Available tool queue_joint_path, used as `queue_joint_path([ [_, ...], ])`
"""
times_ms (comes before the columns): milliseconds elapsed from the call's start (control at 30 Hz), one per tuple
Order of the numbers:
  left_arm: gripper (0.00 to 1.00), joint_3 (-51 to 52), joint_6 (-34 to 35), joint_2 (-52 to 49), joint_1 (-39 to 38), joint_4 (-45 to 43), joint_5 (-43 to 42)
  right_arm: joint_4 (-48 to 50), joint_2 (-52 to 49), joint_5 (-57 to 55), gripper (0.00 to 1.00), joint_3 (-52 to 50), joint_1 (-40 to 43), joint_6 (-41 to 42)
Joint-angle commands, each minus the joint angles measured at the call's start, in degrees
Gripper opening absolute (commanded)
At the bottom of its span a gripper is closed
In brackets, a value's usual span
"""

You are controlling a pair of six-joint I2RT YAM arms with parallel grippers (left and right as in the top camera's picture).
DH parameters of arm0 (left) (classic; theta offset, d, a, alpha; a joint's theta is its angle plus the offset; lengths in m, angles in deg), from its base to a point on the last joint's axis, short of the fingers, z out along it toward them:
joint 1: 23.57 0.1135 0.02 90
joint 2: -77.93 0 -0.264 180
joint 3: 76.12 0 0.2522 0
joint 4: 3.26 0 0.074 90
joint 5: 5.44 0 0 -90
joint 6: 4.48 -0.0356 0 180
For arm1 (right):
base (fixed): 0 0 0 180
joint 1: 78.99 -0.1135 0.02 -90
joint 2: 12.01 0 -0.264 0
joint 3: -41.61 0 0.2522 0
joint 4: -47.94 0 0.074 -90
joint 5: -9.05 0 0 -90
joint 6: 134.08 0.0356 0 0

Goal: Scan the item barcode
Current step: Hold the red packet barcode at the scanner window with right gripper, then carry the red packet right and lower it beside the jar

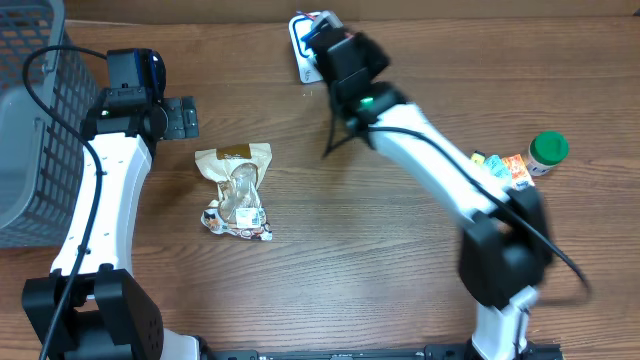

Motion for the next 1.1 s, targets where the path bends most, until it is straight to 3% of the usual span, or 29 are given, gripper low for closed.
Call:
queue_joint_path([
  [0,1.0,0.22,-1.27,-0.39,0.0,-0.2,0.57,-8.15,6.19,11.87,0.11,0.39,2.54,13.44],
  [200,1.0,0.22,-1.27,-0.39,0.0,-0.2,0.55,-37.24,8.22,29.81,0.12,-0.48,9.97,18.27],
  [333,1.0,0.22,-1.27,-0.39,0.0,-0.2,0.57,-44.28,8.2,42.23,0.12,-5.73,15.47,19.8],
  [433,1.0,0.22,-1.29,-0.39,0.0,-0.2,0.57,-41.9,8.2,47.45,0.11,-12.35,19.26,22.32],
  [600,1.0,0.22,-1.27,-0.39,0.0,-0.2,0.57,-33.09,8.2,47.69,0.04,-23.19,23.5,31.04],
  [733,1.0,0.22,-1.27,-0.39,0.0,-0.2,0.57,-27.36,8.2,47.3,0.04,-29.68,25.16,32.79],
  [1067,1.0,0.22,-1.27,-0.39,0.0,-0.2,0.57,-22.77,8.22,37.13,0.04,-31.34,25.18,35.82],
])
